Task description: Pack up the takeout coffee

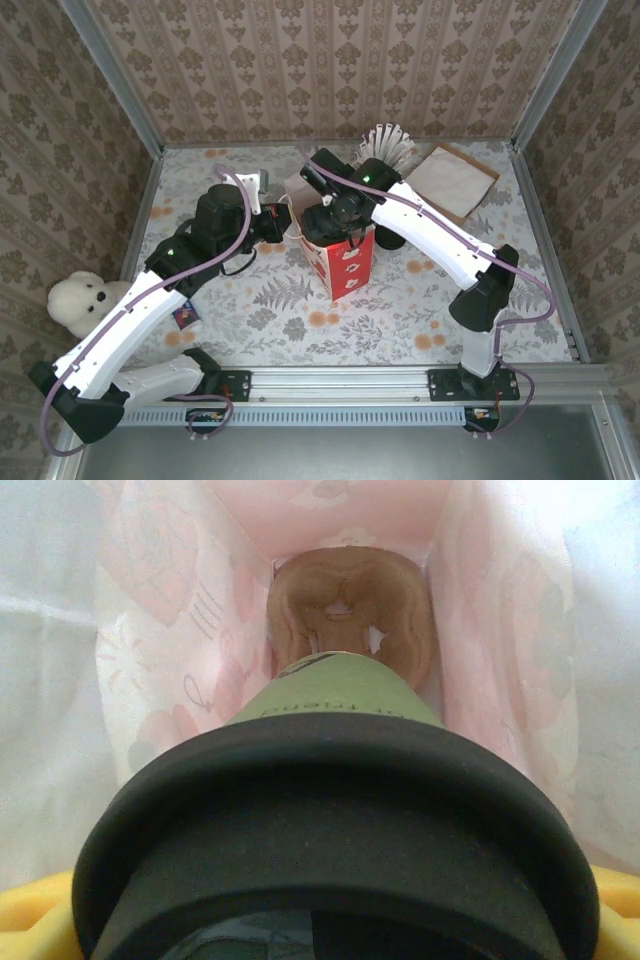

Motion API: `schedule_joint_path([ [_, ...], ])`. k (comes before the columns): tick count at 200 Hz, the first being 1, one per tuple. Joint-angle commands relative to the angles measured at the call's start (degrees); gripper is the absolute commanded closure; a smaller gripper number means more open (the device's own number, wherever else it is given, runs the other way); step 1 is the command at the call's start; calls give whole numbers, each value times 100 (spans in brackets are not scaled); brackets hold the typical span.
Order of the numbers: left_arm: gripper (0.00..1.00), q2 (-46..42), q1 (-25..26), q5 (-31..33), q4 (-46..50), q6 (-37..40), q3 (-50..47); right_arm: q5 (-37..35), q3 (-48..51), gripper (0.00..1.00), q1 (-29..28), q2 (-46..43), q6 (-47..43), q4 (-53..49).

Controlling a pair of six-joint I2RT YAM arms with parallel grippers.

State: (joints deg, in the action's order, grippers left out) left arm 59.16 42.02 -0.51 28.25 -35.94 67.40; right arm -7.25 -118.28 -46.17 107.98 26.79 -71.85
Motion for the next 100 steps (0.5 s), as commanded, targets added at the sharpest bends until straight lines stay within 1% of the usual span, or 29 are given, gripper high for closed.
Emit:
schedule_joint_path([
  [1,100,33,48,-129,-106,107,32,-224,-195,28,-27,176,-132,-441],
  [27,100,4,45,122,20,89,37,-306,-314,27,-8,246,-247,-658],
  [43,100,-66,46,389,171,57,60,-506,-468,26,14,309,-317,-941],
  [55,100,-147,51,446,126,125,5,-630,-493,26,48,292,-333,-1065],
  [67,100,-219,43,357,-37,190,-83,-595,-505,26,65,283,-375,-1141],
  [85,100,-224,50,-39,-380,263,-204,-446,-602,26,56,368,-387,-1237],
  [100,100,-122,56,-413,-618,322,-241,-629,-765,26,21,510,-279,-1357],
])
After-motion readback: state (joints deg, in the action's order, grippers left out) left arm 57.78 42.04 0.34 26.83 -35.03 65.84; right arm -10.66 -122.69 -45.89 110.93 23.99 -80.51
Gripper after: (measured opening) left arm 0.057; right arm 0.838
